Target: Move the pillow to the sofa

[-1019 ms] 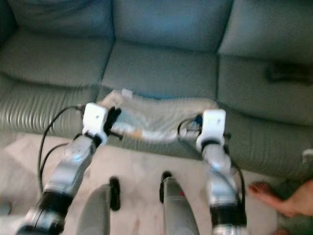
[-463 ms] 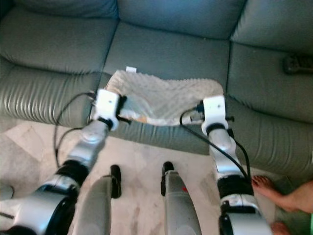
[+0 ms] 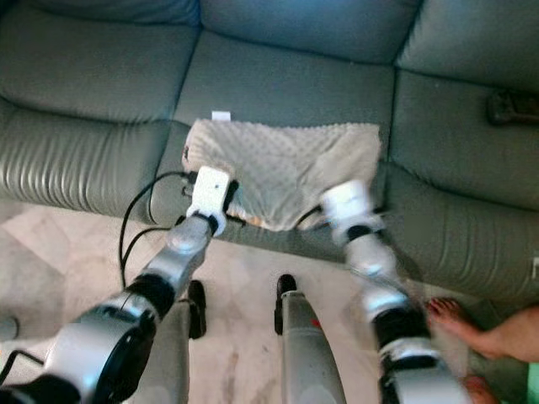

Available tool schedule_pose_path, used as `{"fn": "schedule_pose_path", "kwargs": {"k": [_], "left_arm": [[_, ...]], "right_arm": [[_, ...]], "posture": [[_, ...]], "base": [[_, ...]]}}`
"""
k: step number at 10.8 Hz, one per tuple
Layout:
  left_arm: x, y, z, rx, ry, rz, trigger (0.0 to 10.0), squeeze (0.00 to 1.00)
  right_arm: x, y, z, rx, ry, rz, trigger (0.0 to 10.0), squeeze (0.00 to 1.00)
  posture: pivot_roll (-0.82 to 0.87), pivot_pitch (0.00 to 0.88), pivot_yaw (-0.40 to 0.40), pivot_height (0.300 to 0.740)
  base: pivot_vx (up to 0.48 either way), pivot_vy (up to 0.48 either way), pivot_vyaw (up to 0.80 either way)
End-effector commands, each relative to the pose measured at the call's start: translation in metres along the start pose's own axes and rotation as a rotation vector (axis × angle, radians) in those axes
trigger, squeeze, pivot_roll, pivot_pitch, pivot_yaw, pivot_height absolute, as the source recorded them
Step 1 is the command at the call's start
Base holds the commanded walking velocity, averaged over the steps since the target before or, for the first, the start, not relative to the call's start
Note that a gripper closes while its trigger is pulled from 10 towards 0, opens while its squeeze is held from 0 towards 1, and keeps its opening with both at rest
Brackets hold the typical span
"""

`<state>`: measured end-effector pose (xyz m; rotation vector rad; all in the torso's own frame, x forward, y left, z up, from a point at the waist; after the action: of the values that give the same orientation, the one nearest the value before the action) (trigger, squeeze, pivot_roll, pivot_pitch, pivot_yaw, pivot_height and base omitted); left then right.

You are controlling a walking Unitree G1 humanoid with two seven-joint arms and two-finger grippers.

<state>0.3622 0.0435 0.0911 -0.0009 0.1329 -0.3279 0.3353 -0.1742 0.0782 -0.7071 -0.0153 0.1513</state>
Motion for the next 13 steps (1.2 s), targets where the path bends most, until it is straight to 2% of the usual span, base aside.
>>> {"fn": "schedule_pose_path", "kwargs": {"k": [1, 2, 3, 4, 5, 6, 7, 8, 9, 10, 11, 13], "left_arm": [[-0.001, -0.016, -0.009, -0.015, 0.042, -0.038, 10.0, 0.00], [0.003, -0.025, -0.001, -0.018, 0.024, -0.062, 10.0, 0.00], [0.008, -0.033, 0.013, -0.030, -0.009, -0.077, 10.0, 0.00], [0.011, -0.034, 0.023, 0.000, -0.040, -0.078, 10.0, 0.00], [0.013, -0.028, 0.026, 0.024, -0.051, -0.049, 10.0, 0.00], [0.012, -0.020, 0.023, 0.001, -0.039, -0.030, 10.0, 0.00], [0.011, -0.018, 0.021, 0.019, -0.032, -0.029, 10.0, 0.00], [0.011, -0.015, 0.021, 0.046, -0.033, -0.010, 10.0, 0.00], [0.011, -0.009, 0.020, 0.041, -0.024, 0.023, 10.0, 0.00], [0.011, -0.004, 0.020, 0.035, -0.022, 0.038, 10.0, 0.33], [0.010, 0.000, 0.018, 0.045, -0.013, 0.048, 10.0, 1.00], [0.011, 0.001, 0.018, 0.061, -0.010, 0.050, 10.0, 1.00]], "right_arm": [[-0.007, 0.014, -0.006, -0.060, 0.005, 0.047, 10.0, 0.00], [-0.006, 0.013, -0.006, -0.022, 0.009, 0.046, 10.0, 0.00], [-0.007, 0.014, -0.005, -0.025, 0.004, 0.057, 10.0, 0.00], [-0.009, 0.015, -0.009, -0.027, 0.019, 0.057, 10.0, 0.00], [-0.010, 0.008, -0.017, -0.038, 0.055, 0.032, 10.0, 0.00], [-0.009, -0.013, -0.028, -0.057, 0.105, -0.050, 10.0, 0.00], [-0.006, -0.037, -0.035, -0.016, 0.152, -0.134, 10.0, 0.00], [-0.005, -0.047, -0.038, -0.018, 0.170, -0.146, 10.0, 0.00], [-0.004, -0.057, -0.042, 0.025, 0.193, -0.167, 10.0, 0.00], [-0.003, -0.066, -0.044, 0.043, 0.207, -0.186, 10.0, 1.00], [-0.001, -0.069, -0.043, 0.070, 0.205, -0.187, 10.0, 1.00], [-0.001, -0.061, -0.043, 0.058, 0.195, -0.162, 10.0, 1.00]], "posture": [[-0.09, 0.528, 0.016, 0.740], [-0.10, 0.529, 0.015, 0.740], [-0.10, 0.529, 0.014, 0.740], [-0.11, 0.527, 0.013, 0.740], [-0.10, 0.527, 0.016, 0.740], [-0.09, 0.526, 0.019, 0.740], [-0.09, 0.525, 0.020, 0.740], [-0.09, 0.521, 0.019, 0.740], [-0.09, 0.518, 0.019, 0.740], [-0.09, 0.517, 0.019, 0.740], [-0.09, 0.513, 0.021, 0.740], [-0.09, 0.507, 0.024, 0.740]], "base": [[0.000, 0.000, 0.00], [0.000, 0.000, 0.00], [0.000, 0.000, 0.00], [0.000, 0.000, 0.00], [0.000, 0.000, 0.00], [0.000, 0.000, 0.00], [0.000, 0.000, 0.00], [0.000, 0.000, 0.00], [0.000, 0.000, 0.00], [0.000, 0.000, 0.00], [0.000, 0.000, 0.00], [0.000, 0.000, 0.00]]}}
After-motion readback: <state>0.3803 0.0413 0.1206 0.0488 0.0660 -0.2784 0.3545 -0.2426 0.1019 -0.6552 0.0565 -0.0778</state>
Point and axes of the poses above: a point about 5 cm out from each wrist's last joint towards the gripper, its own x axis pointing out of the wrist towards the gripper, its own z axis along the axis of the wrist's last joint, y = z × x, the point moved 1 cm from there along x, pointing out of the wrist towards the gripper, and after that the axes turned 8 degrees about -x, right-handed, at the moved point
